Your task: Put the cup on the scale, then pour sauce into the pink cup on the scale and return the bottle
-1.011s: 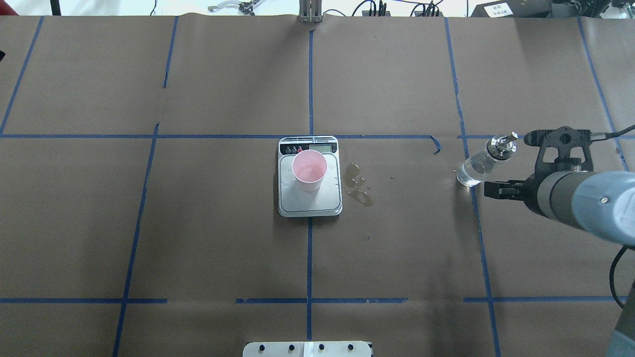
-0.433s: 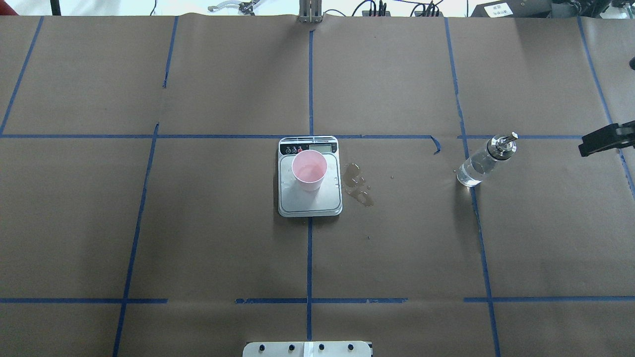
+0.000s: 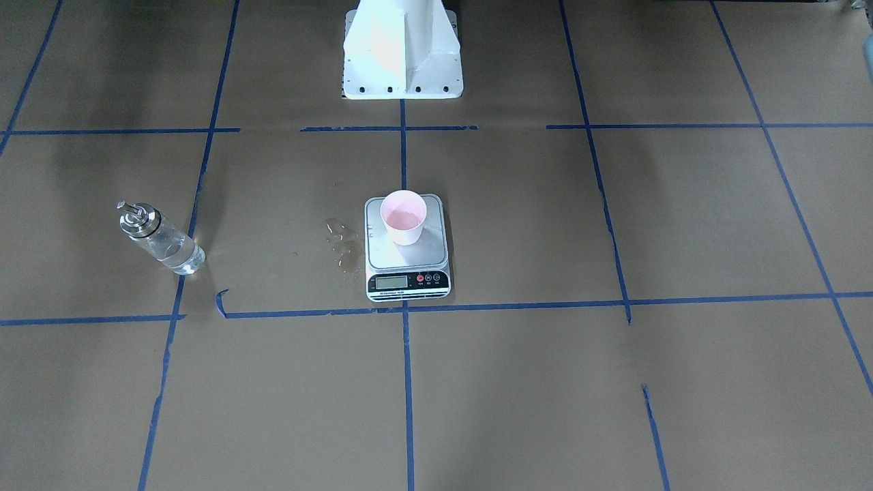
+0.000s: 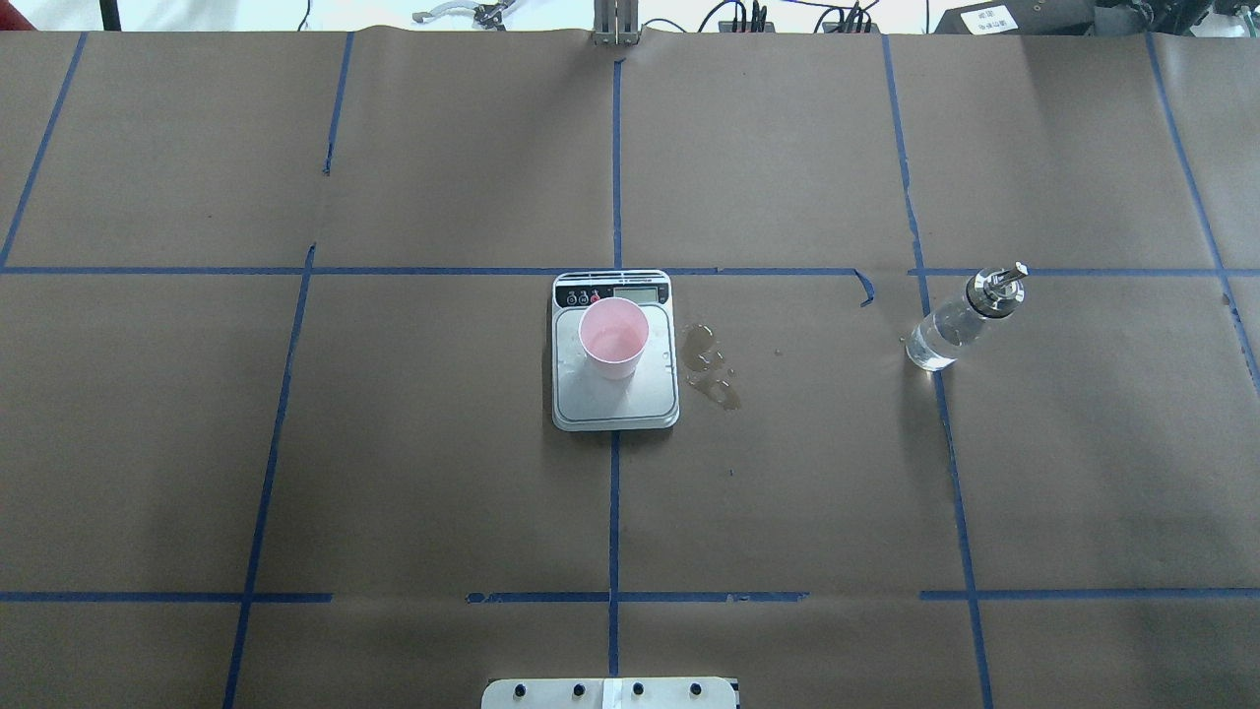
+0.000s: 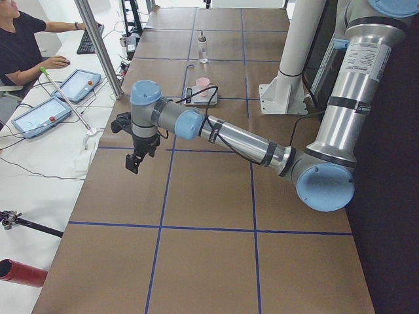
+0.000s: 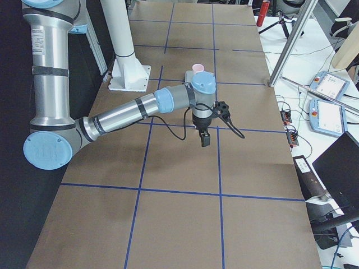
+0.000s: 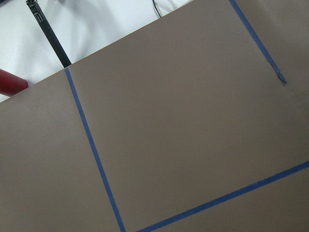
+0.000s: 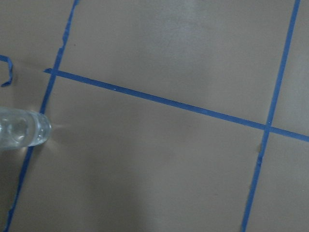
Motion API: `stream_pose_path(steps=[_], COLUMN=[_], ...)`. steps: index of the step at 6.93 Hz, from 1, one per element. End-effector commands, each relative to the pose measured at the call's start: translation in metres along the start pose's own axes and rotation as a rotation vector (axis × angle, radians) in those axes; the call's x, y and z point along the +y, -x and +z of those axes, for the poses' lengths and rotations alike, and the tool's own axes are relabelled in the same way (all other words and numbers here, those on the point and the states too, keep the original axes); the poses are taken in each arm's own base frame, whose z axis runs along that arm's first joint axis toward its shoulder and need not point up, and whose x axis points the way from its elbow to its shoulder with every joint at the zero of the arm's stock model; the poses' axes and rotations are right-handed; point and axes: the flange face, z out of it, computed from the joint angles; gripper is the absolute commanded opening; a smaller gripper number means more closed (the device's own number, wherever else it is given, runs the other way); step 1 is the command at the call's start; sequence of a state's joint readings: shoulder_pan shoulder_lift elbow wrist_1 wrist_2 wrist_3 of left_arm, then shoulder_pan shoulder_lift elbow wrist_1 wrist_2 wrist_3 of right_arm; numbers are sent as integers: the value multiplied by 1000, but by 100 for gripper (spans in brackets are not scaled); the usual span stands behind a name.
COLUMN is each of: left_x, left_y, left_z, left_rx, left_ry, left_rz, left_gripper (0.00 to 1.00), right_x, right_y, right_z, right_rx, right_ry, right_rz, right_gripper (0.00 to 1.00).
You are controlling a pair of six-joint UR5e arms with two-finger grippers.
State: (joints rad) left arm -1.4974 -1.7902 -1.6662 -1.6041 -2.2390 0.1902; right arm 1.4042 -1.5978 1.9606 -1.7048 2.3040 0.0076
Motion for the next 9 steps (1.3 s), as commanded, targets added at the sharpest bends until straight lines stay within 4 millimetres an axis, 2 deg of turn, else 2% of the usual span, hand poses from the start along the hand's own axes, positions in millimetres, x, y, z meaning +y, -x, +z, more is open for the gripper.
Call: stream_pose_path(steps=[1,2,3,4,5,6,7,9], left_x=[64,76,83,93,98,123,149,147], left_y=[59,62,63,67,73,82,82,80], left_z=[16,25,26,37,44,63,74,75], left_rx=[51,55,41,46,31,48,64,61], left_ry=[35,49,54,79,113,157,177,182], left_rz=[61,34,28,7,-63,-99,-125,-143], left_gripper=[100,100,100,100,100,100,100,100], right_x=[17,21,29,44,54,50,49,47], right_y=[-49,-59,-87,-122,-139,-139,-138,-140], right_z=[17,25,55,85,100,93,84,52], right_rx=[-4,26,29,25,18,-9,-41,-48], right_ry=[38,60,98,100,66,40,18,-38], right_rz=[13,20,57,83,70,80,142,168], right_gripper=[100,100,100,100,100,100,100,100])
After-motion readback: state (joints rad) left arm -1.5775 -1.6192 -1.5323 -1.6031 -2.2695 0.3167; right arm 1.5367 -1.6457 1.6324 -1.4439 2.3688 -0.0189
